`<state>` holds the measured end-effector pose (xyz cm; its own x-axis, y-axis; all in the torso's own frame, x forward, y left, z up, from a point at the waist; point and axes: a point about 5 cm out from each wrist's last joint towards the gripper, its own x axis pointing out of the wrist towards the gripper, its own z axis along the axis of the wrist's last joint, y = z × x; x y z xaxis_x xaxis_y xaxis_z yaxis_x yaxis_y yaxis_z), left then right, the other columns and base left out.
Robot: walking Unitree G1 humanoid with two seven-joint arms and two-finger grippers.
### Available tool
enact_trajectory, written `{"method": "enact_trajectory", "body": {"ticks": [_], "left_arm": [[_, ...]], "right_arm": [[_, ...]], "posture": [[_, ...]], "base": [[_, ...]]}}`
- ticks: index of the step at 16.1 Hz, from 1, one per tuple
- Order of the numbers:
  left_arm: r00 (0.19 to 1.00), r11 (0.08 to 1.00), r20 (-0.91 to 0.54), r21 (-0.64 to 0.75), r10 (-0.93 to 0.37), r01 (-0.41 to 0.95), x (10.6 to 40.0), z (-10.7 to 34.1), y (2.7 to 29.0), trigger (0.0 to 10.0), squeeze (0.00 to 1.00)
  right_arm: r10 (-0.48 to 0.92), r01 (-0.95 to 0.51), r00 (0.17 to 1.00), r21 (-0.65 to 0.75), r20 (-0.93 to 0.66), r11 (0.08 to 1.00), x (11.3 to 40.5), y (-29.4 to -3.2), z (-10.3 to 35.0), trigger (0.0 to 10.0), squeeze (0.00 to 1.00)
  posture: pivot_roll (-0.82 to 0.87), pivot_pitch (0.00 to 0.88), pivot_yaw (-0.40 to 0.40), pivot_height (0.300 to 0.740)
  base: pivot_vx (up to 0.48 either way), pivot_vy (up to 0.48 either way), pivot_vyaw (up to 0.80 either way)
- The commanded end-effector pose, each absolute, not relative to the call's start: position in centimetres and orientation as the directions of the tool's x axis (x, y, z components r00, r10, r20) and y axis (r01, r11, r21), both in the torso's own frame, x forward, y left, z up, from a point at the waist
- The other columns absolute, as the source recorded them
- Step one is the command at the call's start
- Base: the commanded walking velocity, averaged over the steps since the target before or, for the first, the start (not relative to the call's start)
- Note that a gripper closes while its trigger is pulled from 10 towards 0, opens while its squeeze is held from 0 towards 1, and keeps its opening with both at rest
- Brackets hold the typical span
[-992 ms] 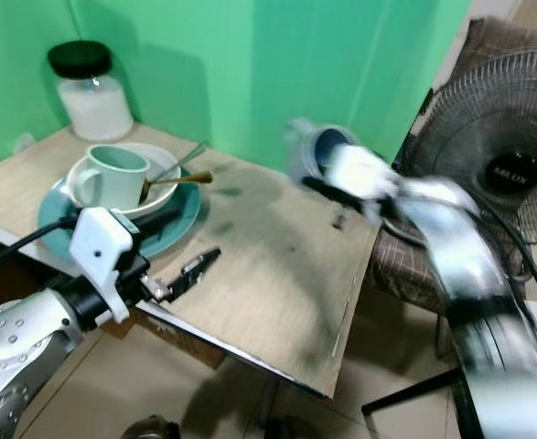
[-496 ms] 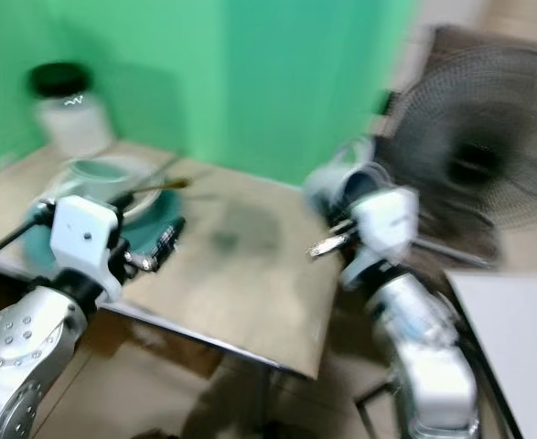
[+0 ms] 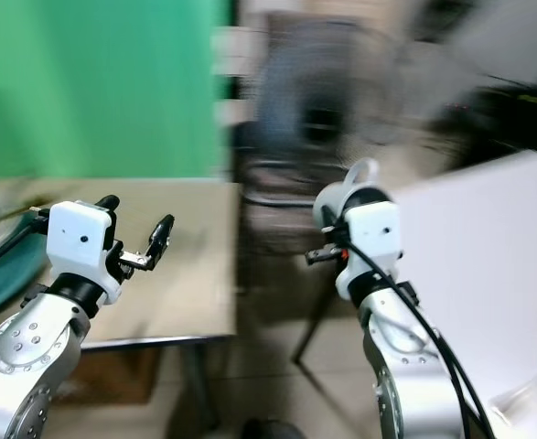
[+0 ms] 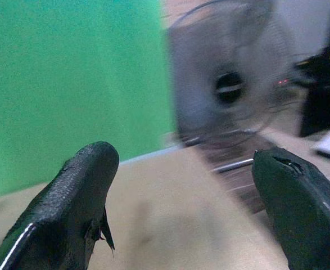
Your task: Setting the table
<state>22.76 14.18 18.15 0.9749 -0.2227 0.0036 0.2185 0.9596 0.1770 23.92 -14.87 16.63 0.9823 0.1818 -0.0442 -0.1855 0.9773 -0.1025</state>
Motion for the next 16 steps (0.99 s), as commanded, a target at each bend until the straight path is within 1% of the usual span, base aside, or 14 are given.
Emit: {"method": "enact_trajectory", "body": {"ticks": [1,5,12,16], "left_arm": [[0.978,0.962,0.002,0.18,-0.211,0.207,22.6,17.9,14.2,10.0,0.0],[0.981,0.965,0.006,0.184,-0.191,0.187,22.5,18.0,14.5,10.0,0.0],[0.982,0.964,0.009,0.192,-0.19,0.185,22.8,17.9,14.6,10.0,0.0],[0.983,0.969,0.005,0.171,-0.183,0.18,22.9,17.8,14.6,10.0,0.0]], "right_arm": [[0.188,-0.188,0.982,-0.13,-0.011,0.974,24.1,-14.6,17.6,10.0,0.0],[0.193,-0.193,0.981,-0.134,-0.016,0.972,24.6,-14.2,17.6,10.0,0.0],[0.17,-0.169,0.985,-0.147,-0.008,0.975,25.0,-14.2,18.3,10.0,0.0],[0.142,-0.138,0.99,-0.149,0.016,0.979,25.2,-14.4,18.9,10.0,0.0]], "posture": [[-0.02,0.025,-0.06,0.74],[-0.01,0.025,-0.067,0.74],[-0.02,0.032,-0.067,0.74],[-0.03,0.034,-0.062,0.74]], "base": [[0.0,0.0,-0.79],[0.0,0.0,-0.79],[0.0,0.0,-0.8],[0.0,0.0,-0.8]]}}
